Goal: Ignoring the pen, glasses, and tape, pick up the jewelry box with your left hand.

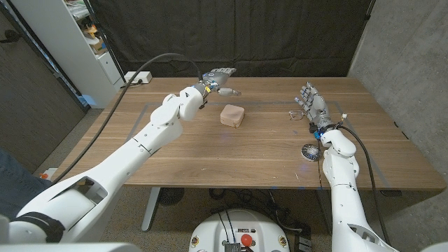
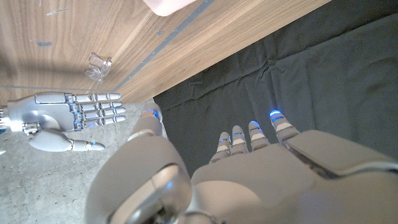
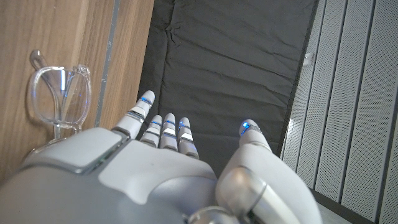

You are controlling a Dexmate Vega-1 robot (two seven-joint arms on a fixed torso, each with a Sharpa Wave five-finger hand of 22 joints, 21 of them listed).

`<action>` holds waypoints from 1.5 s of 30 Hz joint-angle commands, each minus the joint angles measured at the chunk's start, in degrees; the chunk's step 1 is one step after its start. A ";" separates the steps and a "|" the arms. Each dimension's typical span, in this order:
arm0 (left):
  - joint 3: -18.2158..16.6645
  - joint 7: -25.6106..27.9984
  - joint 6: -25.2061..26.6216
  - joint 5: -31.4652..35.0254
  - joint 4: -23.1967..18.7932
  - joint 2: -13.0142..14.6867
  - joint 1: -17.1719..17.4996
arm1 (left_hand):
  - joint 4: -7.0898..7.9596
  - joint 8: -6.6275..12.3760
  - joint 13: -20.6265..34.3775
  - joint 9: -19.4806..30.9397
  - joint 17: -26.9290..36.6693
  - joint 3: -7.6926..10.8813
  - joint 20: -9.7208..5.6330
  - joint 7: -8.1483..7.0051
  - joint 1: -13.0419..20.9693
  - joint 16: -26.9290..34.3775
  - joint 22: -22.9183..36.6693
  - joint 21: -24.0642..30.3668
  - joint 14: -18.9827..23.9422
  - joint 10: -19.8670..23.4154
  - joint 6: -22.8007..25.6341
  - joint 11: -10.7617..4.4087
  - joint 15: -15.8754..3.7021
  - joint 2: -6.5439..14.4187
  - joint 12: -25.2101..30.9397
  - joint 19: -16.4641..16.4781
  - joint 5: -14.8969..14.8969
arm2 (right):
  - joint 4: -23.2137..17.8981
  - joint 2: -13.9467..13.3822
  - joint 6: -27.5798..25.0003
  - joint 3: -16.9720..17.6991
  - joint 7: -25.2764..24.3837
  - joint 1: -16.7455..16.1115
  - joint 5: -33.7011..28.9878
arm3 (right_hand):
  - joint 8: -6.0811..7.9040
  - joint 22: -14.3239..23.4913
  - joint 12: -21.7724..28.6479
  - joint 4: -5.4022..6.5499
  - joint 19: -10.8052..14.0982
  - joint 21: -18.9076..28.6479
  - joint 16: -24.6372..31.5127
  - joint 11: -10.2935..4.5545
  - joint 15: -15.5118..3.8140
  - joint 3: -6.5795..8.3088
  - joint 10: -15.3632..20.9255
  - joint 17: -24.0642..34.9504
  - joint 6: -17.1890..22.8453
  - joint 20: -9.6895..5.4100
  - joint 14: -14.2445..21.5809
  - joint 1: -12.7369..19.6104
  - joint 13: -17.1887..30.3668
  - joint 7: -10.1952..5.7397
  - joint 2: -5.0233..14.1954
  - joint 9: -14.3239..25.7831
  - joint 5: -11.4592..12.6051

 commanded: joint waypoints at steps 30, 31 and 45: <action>5.99 -10.17 8.75 7.26 0.91 -3.51 -3.40 | 1.17 0.40 1.14 0.42 0.94 -2.62 0.33 -1.36 1.63 1.52 1.25 3.73 4.03 -0.65 -0.80 1.62 3.26 -3.82 0.80 12.03 2.19 | 1.35 -0.35 0.31 0.64 0.40 0.49 0.30 | 0.16 0.24 -0.23 -0.26 -0.14 -0.29 0.07 -0.04 0.69 -0.07 0.17 -0.02 0.41 0.36 -0.04 0.34 0.20 -0.37 0.29 0.14 0.34; 6.31 -10.49 9.00 7.87 0.93 -3.56 -3.55 | 1.21 0.37 1.17 0.42 0.95 -2.73 0.33 -1.42 1.59 1.50 1.24 3.81 4.02 -0.77 -0.85 1.53 3.37 -3.91 0.77 12.35 2.22 | 1.39 -0.36 0.35 0.65 0.41 0.50 0.30 | 0.17 0.24 -0.24 -0.27 -0.14 -0.29 0.07 -0.05 0.71 -0.07 0.16 -0.02 0.42 0.36 -0.03 0.34 0.20 -0.40 0.29 0.14 0.34; 7.56 -13.87 10.22 10.44 2.14 -4.35 -4.50 | 1.52 0.34 1.42 0.48 1.01 -3.56 0.34 -1.39 1.23 1.25 1.15 4.37 3.79 -1.77 -0.93 1.78 3.63 -4.36 0.58 14.76 2.46 | 1.99 -0.40 0.30 0.58 0.29 0.77 0.17 | 0.13 0.25 -0.25 -0.28 -0.18 -0.29 0.08 -0.13 0.75 -0.07 0.16 -0.01 0.42 0.50 -0.01 0.33 0.20 -0.44 0.40 0.14 0.34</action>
